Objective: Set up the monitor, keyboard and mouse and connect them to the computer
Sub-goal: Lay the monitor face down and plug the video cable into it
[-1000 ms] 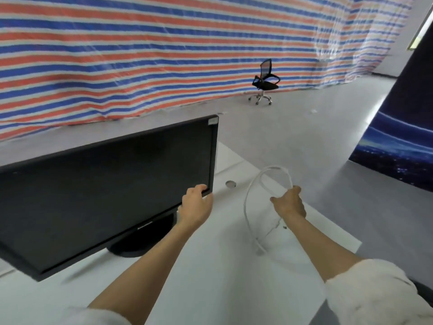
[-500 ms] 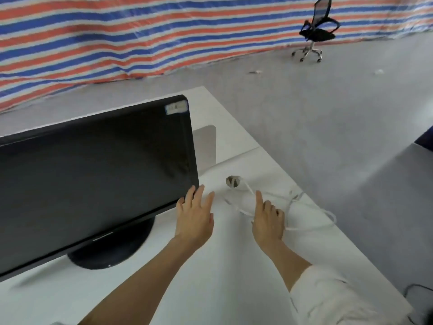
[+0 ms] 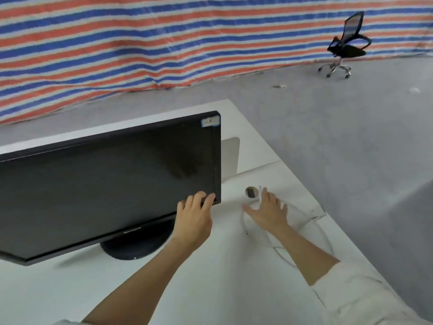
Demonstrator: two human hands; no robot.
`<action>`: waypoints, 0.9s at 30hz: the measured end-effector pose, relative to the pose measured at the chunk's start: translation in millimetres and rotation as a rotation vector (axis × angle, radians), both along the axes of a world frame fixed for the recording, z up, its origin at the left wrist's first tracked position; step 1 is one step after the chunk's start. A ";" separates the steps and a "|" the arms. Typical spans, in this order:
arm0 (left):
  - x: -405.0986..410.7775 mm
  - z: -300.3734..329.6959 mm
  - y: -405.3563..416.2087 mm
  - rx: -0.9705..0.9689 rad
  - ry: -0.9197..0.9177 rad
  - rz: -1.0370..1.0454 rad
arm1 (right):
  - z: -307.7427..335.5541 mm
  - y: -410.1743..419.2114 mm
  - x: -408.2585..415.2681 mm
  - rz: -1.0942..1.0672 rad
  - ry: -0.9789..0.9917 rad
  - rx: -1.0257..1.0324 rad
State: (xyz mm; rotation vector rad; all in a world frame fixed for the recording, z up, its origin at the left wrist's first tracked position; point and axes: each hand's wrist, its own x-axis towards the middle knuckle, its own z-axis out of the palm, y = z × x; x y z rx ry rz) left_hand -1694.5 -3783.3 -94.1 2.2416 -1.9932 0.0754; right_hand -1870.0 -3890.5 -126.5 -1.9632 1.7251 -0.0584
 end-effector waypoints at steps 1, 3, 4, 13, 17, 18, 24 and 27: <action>7.2 9.6 3.8 -0.078 -0.016 -0.031 | 17.4 1.1 9.1 -0.008 -0.036 -0.074; 18.0 29.7 9.8 -0.208 -0.092 -0.088 | 51.3 5.1 25.0 -0.012 -0.190 -0.233; 25.8 46.1 16.7 -0.281 -0.124 -0.101 | 72.4 10.5 36.9 0.002 -0.302 -0.318; 96.2 156.4 36.7 -0.630 -0.287 0.042 | 194.7 38.8 116.3 0.394 -0.392 -0.900; 131.4 170.0 39.4 -0.293 -0.194 0.238 | 206.0 40.7 136.1 0.593 0.074 -0.762; 137.4 168.3 39.7 -0.232 -0.196 0.258 | 206.9 41.5 140.9 0.587 0.121 -0.749; 140.1 152.5 56.0 -0.428 -0.261 0.226 | 206.3 53.5 143.2 0.570 0.131 -0.802; 138.5 146.2 73.0 -0.562 -0.295 0.167 | 210.7 75.8 136.0 0.580 0.128 -0.841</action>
